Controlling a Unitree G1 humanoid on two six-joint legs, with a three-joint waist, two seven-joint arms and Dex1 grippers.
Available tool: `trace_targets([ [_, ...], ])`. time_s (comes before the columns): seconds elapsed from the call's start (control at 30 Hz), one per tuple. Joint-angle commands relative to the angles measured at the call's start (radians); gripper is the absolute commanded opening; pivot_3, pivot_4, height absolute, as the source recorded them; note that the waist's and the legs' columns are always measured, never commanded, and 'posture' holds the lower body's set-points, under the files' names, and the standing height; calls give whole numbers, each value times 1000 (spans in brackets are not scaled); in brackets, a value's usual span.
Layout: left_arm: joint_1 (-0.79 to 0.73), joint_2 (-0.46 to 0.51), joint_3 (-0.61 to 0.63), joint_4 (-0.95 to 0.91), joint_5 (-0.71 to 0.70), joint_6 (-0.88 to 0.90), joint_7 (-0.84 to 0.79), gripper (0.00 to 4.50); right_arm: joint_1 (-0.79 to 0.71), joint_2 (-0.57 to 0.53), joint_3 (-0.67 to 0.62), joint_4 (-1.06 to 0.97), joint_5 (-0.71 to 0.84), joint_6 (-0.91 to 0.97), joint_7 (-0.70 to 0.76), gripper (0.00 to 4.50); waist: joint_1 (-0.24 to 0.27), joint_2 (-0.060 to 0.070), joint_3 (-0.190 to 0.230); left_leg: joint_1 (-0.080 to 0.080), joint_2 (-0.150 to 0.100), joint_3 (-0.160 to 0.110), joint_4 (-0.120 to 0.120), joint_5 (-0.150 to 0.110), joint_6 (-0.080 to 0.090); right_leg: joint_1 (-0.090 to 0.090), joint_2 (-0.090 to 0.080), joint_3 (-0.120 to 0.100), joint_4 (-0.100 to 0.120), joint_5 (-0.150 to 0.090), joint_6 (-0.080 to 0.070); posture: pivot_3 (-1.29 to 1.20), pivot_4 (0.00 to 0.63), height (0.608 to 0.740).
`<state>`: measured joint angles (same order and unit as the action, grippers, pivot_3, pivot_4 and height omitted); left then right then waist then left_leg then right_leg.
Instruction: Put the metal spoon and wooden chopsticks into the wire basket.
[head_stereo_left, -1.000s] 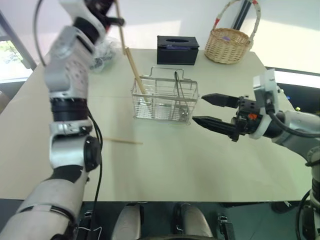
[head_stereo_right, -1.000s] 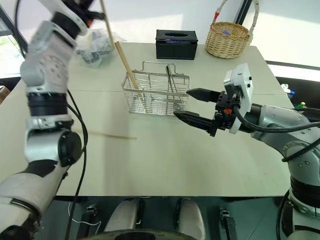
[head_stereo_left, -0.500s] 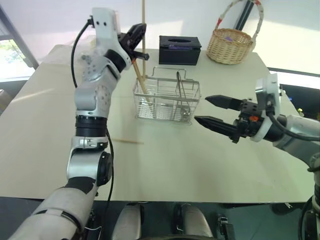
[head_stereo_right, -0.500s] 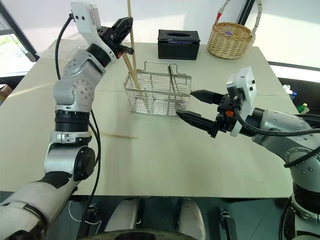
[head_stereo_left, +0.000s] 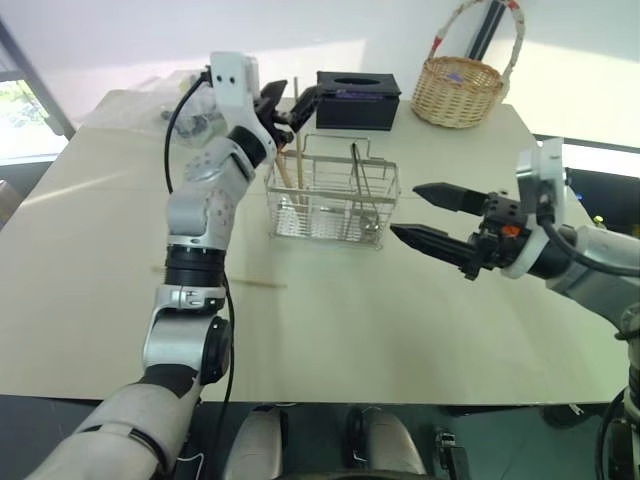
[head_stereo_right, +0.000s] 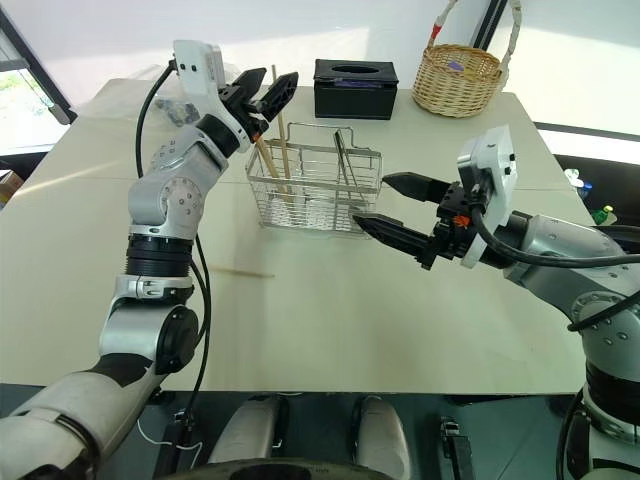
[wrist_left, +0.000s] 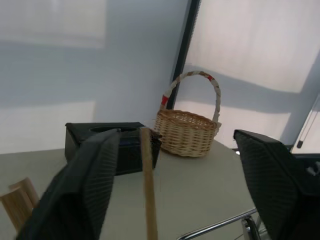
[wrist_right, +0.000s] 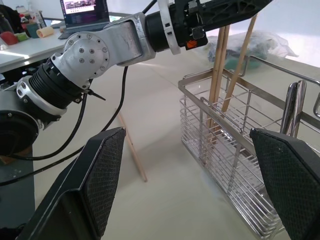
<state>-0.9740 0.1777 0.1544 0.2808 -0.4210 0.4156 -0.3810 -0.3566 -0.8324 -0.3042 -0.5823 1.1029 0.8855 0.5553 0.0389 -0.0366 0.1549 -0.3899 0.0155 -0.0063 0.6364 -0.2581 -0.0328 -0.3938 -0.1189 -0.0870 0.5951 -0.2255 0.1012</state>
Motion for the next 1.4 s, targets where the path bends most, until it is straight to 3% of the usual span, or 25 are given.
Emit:
trace_targets([
  [0.03, -27, 33, 37, -98, -37, 50, 19, 4425, -22, 1, -5, 7, -12, -29, 6, 4123, -1, 0, 0, 0, 0, 0, 0, 0, 0, 0, 0, 0, 0, 0, 0, 0, 150, 706],
  [0.23, -130, 129, 149, -164, -59, 297, 246, 4425, -66, 19, 46, 37, -34, -42, 30, 4123, -2, 0, 1, 0, 0, -1, 0, 0, 0, 0, 0, 0, 0, 0, 0, 0, 150, 706],
  [0.37, -254, 148, 304, -108, -11, 507, 592, 4425, -93, 36, 85, 59, -61, -50, 56, 4123, -1, 0, 1, 0, 0, -1, 0, 0, 0, 0, 0, 0, 0, 0, 0, 0, 150, 706],
  [0.57, -324, 94, 526, -96, 110, 730, 1032, 4425, -107, 57, 121, 82, -93, -65, 89, 4123, 0, -1, 1, 1, 0, -1, 0, 0, 0, 1, 0, 0, 2, 0, 1, 0, 150, 706],
  [0.67, -331, 0, 683, -111, 135, 794, 1200, 4425, -117, 69, 136, 84, -99, -65, 100, 4123, 3, -2, 1, 1, -1, -2, 0, 0, 0, 2, 0, 0, 2, 0, 1, 0, 150, 706],
  [0.8, -307, -98, 826, -132, 169, 806, 1342, 4425, -126, 83, 147, 84, -107, -62, 100, 4123, 1, -3, 1, 0, -1, -2, 0, 0, -1, 1, 0, -1, 2, 0, 1, 0, 150, 706],
  [0.97, -271, -179, 914, -155, 193, 761, 1453, 4425, -112, 91, 147, 68, -107, -59, 96, 4123, 0, -3, 1, 0, -1, -1, 0, 0, -2, 0, 0, 0, 1, 0, 1, 0, 150, 706],
  [1.4, -172, -260, 953, -186, 193, 695, 1560, 4425, -68, 99, 122, 26, -81, -49, 52, 4123, 2, -3, 1, 0, -1, -1, 0, 0, -2, 0, 0, 0, 0, 0, 0, 0, 150, 706],
])
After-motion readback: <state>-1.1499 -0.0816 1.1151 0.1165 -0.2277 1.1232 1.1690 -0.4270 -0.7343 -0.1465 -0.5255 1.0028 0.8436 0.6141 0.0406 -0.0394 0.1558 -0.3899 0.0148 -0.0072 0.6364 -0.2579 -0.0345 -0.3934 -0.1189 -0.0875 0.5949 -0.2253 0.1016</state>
